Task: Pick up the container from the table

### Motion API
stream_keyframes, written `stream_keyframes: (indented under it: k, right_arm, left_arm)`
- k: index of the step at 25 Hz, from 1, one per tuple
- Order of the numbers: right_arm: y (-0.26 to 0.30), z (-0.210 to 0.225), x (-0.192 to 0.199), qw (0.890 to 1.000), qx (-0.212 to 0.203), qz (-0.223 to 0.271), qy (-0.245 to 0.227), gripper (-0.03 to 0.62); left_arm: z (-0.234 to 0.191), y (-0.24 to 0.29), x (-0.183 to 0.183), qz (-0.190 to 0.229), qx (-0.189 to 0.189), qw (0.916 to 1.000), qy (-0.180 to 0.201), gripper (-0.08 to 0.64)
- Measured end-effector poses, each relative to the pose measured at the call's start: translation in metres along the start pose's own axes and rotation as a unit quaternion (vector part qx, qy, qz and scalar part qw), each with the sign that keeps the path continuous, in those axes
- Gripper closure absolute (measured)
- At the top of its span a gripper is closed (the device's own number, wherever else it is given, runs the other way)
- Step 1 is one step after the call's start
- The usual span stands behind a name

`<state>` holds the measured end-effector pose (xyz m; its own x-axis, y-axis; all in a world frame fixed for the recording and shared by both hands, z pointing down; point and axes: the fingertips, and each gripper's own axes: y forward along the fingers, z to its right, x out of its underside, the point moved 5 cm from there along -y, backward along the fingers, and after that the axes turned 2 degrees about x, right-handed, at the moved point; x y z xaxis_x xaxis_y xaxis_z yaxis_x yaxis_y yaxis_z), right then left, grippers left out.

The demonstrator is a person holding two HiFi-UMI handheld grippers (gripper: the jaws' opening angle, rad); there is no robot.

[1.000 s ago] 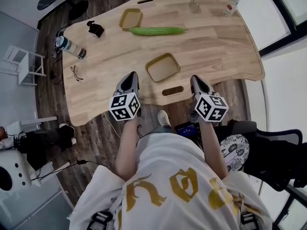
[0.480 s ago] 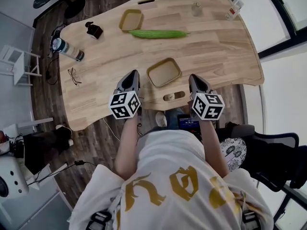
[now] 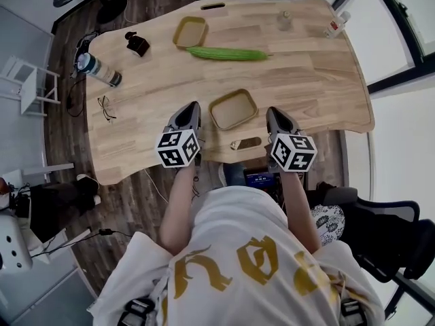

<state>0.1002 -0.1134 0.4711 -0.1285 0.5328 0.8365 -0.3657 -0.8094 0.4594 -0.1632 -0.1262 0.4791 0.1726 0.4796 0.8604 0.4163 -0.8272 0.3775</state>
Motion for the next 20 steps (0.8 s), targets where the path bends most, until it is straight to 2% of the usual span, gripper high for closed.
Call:
stream_keyframes:
  k: [5,16,20]
  right_arm:
    - [0.006,0.005,0.003,0.999,-0.017,-0.002,0.033,0.58]
    - [0.026,0.013,0.022,0.998,-0.03,-0.045,0.029,0.578]
    - [0.036,0.012,0.028,0.997,-0.034,-0.058,0.021,0.578]
  left_arm:
    - [-0.003,0.008,0.003,-0.009,-0.006,0.9999,0.003,0.551]
    - [-0.014,0.01,0.032,-0.045,-0.016,0.9988,-0.01,0.55]
    - [-0.02,0.011,0.043,-0.062,-0.022,0.9978,-0.003,0.549]
